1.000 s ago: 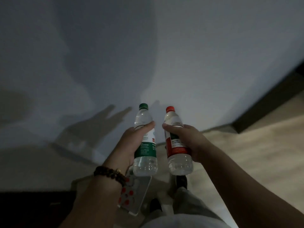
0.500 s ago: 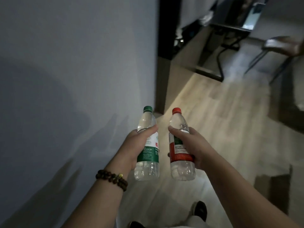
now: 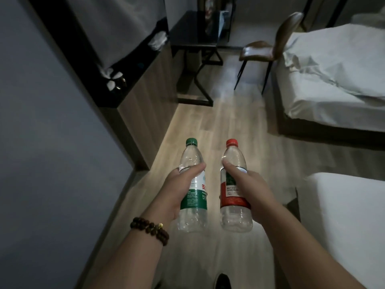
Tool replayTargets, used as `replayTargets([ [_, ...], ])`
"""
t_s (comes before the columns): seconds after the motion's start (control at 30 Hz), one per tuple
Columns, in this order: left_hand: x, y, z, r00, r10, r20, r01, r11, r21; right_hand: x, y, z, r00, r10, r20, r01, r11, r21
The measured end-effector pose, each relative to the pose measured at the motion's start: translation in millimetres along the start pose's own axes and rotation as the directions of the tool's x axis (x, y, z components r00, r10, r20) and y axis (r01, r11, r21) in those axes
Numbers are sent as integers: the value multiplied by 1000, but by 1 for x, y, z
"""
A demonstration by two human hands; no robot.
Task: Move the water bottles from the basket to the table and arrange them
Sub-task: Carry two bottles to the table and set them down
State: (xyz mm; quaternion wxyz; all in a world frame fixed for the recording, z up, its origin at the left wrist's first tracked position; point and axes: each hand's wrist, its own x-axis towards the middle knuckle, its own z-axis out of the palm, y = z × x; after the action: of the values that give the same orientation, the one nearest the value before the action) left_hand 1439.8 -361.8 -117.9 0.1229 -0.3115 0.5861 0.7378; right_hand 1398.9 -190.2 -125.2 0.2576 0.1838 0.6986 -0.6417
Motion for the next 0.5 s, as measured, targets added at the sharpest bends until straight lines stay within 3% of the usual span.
replayTargets([
  [0.23, 76, 42, 82, 997, -41, 61, 38, 998, 57, 76, -31, -70, 998, 29, -57, -22, 991, 129],
  [0.5, 214, 115, 147, 984, -35, 176, 20, 996, 87, 204, -106, -104, 990, 22, -137, 0, 988, 156],
])
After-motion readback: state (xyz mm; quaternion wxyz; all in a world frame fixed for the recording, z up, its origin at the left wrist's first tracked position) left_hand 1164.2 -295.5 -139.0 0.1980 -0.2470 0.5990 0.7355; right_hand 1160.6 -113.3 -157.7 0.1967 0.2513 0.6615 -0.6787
